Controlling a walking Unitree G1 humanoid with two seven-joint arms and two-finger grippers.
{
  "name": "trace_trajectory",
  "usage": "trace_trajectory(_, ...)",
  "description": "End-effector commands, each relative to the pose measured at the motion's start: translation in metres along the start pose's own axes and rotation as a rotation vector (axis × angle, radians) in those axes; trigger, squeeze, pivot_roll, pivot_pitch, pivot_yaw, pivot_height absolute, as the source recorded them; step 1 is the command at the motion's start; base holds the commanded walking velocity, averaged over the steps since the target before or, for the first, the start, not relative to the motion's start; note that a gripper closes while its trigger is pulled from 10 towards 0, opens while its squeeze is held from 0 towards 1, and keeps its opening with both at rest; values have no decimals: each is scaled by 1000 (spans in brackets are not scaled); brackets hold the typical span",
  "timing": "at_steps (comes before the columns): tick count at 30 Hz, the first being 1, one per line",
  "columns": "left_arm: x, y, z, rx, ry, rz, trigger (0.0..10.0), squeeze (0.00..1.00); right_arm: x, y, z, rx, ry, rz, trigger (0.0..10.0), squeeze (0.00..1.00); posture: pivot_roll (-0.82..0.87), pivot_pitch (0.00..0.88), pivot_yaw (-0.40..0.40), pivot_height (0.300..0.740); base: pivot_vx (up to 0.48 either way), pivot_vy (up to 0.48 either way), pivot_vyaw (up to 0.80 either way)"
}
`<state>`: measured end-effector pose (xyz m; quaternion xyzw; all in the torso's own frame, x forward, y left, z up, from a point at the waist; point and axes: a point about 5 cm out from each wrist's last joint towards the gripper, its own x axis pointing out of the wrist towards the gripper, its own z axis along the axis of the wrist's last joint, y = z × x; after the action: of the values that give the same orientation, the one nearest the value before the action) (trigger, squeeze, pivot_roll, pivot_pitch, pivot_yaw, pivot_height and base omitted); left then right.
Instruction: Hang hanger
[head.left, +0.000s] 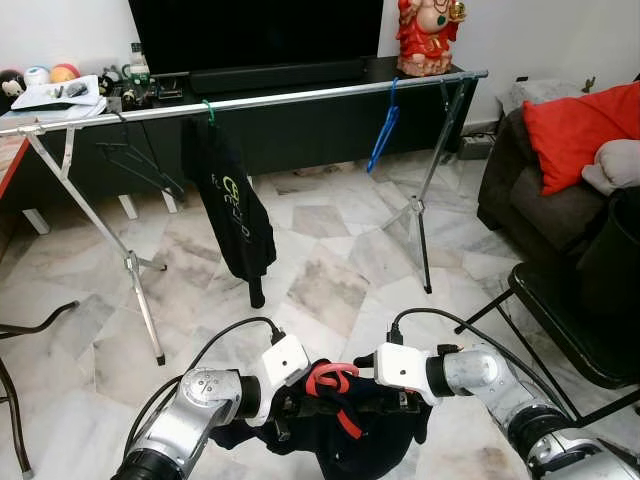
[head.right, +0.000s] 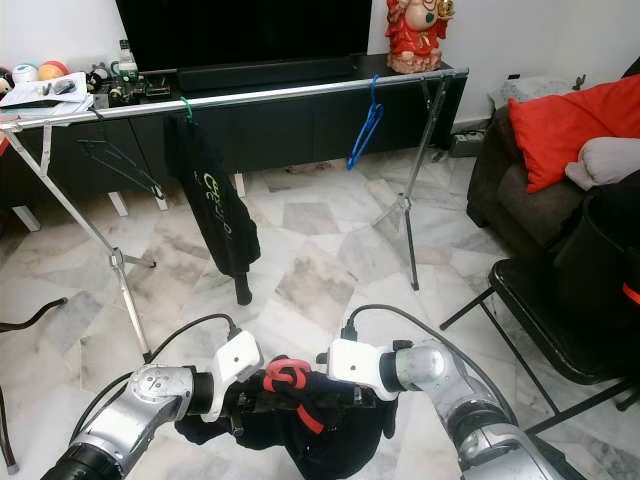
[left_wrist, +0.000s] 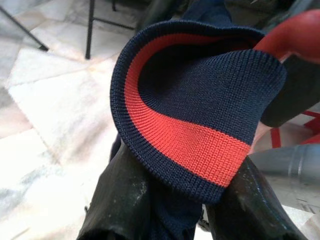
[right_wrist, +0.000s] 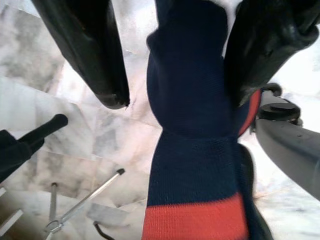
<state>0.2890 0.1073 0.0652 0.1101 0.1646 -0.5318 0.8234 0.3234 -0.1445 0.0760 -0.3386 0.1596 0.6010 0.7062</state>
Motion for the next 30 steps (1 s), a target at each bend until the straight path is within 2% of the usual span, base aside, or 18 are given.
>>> trace_trajectory(1, -2, 4, 1, 11, -13, 29, 0, 0, -2, 0, 0, 4, -1, 30, 10000, 1000, 78, 82, -16, 740, 0, 0, 0)
trace_trajectory(6, -2, 5, 0, 7, -15, 48, 0, 0, -2, 9, -6, 21, 20, 122, 10000, 1000, 78, 80, -15, 740, 0, 0, 0)
trace_trajectory(9, -3, 4, -2, 9, -13, 47, 0, 0, -5, 18, -17, -13, 105, 182, 10000, 1000, 77, 76, -13, 740, 0, 0, 0)
trace_trajectory(12, -3, 5, -4, 7, -9, 59, 0, 0, -6, 17, -18, -8, 108, 166, 10000, 1000, 76, 73, -10, 740, 0, 0, 0)
trace_trajectory(16, -5, 13, -15, -1, 44, 161, 0, 0, -8, 6, -16, -11, 105, 18, 10000, 1000, 74, 72, -8, 740, 0, 0, 0)
trace_trajectory(17, -7, 14, -20, -5, 60, 181, 0, 0, -9, 2, -16, -10, 110, -34, 10000, 824, 73, 69, -7, 740, 0, 0, 0)
trace_trajectory(18, -8, 14, -22, -7, 70, 192, 0, 0, -9, -1, -15, -10, 114, -67, 10000, 824, 73, 69, -7, 740, 0, 0, 0)
trace_trajectory(19, -11, 18, -29, -17, 89, 250, 0, 0, -11, -6, -16, 1, 119, -144, 10000, 0, 73, 69, -7, 740, 0, 0, 0)
trace_trajectory(22, -19, 26, -40, -53, 110, 380, 0, 0, -17, -15, -15, 67, 64, -282, 10000, 0, 76, 71, -4, 740, 0, 0, 0)
trace_trajectory(23, -19, 26, -40, -53, 110, 380, 0, 0, -17, -15, -15, 67, 64, -282, 10000, 0, 76, 71, -4, 740, 0, 0, 0)
trace_trajectory(25, -25, 30, -50, -78, 142, 467, 0, 0, -20, -20, -14, 147, -4, -375, 10000, 0, 75, 73, -4, 740, 0, 0, 0)
trace_trajectory(30, -31, 32, -57, -91, 126, 574, 0, 0, -23, -17, -21, 280, -84, -482, 10000, 0, 70, 76, -2, 740, 0, 0, 0)
